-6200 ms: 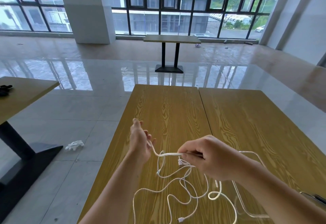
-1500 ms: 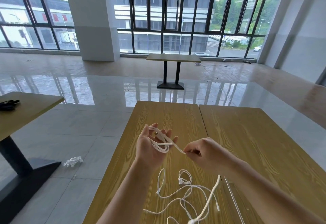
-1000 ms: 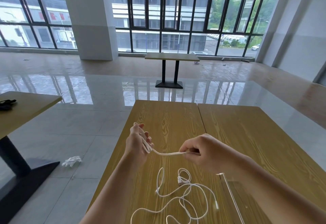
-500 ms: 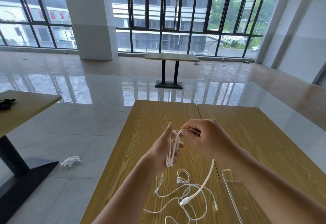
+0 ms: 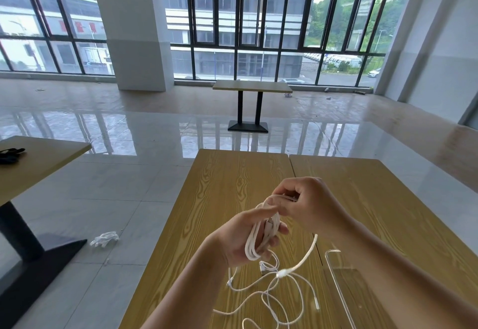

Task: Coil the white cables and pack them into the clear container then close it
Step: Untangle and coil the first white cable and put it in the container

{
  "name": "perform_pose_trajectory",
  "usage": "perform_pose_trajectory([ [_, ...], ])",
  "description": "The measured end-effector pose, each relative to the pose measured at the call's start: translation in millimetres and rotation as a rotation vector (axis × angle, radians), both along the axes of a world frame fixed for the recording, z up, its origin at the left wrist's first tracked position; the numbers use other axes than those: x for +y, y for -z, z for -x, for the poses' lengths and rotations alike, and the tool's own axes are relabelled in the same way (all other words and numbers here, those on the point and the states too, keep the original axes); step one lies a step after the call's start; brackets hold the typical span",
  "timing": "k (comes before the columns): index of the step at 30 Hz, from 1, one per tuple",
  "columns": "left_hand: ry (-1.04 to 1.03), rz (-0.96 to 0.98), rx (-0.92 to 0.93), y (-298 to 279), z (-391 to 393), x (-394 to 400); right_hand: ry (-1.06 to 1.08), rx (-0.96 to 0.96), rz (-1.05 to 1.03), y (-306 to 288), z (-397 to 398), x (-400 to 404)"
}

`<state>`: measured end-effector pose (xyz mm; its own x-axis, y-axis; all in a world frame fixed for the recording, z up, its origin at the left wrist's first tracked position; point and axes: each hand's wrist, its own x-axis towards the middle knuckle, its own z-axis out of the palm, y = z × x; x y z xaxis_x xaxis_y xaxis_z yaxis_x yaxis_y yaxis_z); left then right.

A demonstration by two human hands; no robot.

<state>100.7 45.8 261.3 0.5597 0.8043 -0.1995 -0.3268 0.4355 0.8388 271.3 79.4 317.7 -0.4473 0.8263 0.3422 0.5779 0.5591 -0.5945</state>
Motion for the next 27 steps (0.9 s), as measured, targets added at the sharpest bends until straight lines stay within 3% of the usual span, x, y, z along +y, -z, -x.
perform_pose_trajectory([
  [4, -0.025, -0.057, 0.107, -2, 2, -5, -0.029, -0.019, 0.046, 1, -2, 0],
  [11, -0.024, -0.078, -0.026, 2, 21, -11, -0.028, -0.063, 0.162, -11, -26, 10],
  [15, -0.165, -0.034, -0.209, 6, 30, -8, 0.074, -0.047, 0.089, -9, -44, 18],
  [18, -0.358, 0.018, -0.241, 3, 23, -4, 0.101, -0.053, 0.064, 1, -41, 13],
  [27, -0.607, 0.153, -0.455, -6, 0, 2, 0.009, -0.288, 0.116, 22, -16, -14],
])
